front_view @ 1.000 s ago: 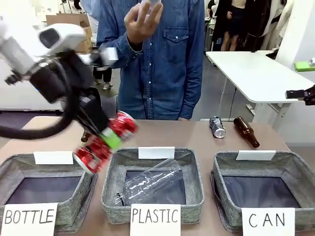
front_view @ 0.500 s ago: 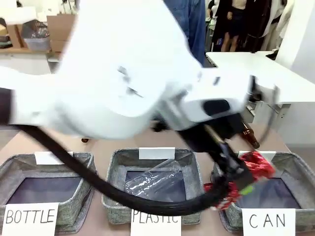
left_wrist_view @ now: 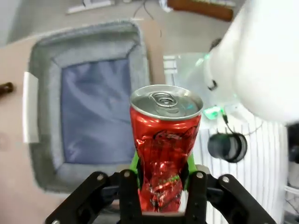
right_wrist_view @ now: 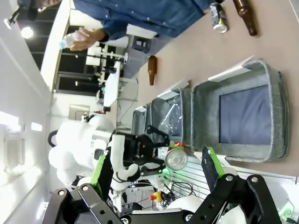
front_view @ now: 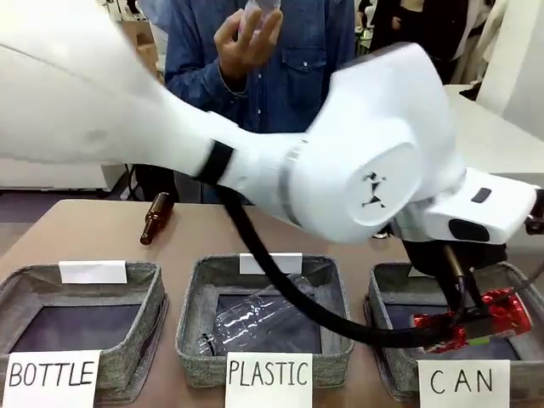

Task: Sort the can waste into the basket.
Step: Pick up the can waste from the table and place it in the right Fabric basket.

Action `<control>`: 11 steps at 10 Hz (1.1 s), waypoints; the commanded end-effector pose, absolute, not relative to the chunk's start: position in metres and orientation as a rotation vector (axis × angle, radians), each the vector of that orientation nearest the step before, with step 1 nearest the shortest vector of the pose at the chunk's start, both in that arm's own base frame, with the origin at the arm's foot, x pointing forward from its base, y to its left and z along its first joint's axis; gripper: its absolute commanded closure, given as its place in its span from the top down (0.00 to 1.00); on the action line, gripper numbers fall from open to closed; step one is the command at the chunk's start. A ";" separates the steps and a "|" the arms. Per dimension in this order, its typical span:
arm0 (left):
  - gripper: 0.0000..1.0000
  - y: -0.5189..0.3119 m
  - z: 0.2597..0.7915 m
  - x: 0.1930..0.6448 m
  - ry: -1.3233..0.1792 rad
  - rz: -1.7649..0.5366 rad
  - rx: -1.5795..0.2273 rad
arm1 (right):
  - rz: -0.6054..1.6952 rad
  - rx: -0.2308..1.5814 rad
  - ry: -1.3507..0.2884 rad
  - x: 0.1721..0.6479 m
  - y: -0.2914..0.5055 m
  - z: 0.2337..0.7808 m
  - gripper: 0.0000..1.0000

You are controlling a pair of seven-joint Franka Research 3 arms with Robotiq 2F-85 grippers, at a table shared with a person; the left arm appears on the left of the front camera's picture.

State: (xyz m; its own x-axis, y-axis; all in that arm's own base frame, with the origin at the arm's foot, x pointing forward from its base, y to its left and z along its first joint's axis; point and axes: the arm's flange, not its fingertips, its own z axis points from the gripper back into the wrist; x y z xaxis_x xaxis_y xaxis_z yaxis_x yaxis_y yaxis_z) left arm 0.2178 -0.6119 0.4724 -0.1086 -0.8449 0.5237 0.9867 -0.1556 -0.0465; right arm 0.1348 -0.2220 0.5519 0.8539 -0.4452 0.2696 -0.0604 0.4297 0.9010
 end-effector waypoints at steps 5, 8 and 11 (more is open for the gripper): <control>0.37 -0.630 0.456 0.242 -0.408 -1.554 -0.435 | -0.241 1.106 -0.530 0.138 -0.211 0.561 1.00; 1.00 -0.627 0.460 0.242 -0.412 -1.544 -0.430 | -0.241 1.106 -0.530 0.138 -0.211 0.561 1.00; 1.00 -0.624 0.470 0.240 -0.416 -1.523 -0.422 | -0.241 1.106 -0.530 0.138 -0.211 0.561 1.00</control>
State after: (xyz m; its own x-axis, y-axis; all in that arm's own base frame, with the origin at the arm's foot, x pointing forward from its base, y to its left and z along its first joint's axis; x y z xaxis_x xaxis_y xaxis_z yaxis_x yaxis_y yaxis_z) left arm 0.2467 -0.6259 0.4635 -0.0179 -0.8527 0.5220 0.9991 -0.0356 -0.0239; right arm 0.1407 -0.2128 0.5587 0.8604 -0.4243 0.2823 -0.0723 0.4466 0.8918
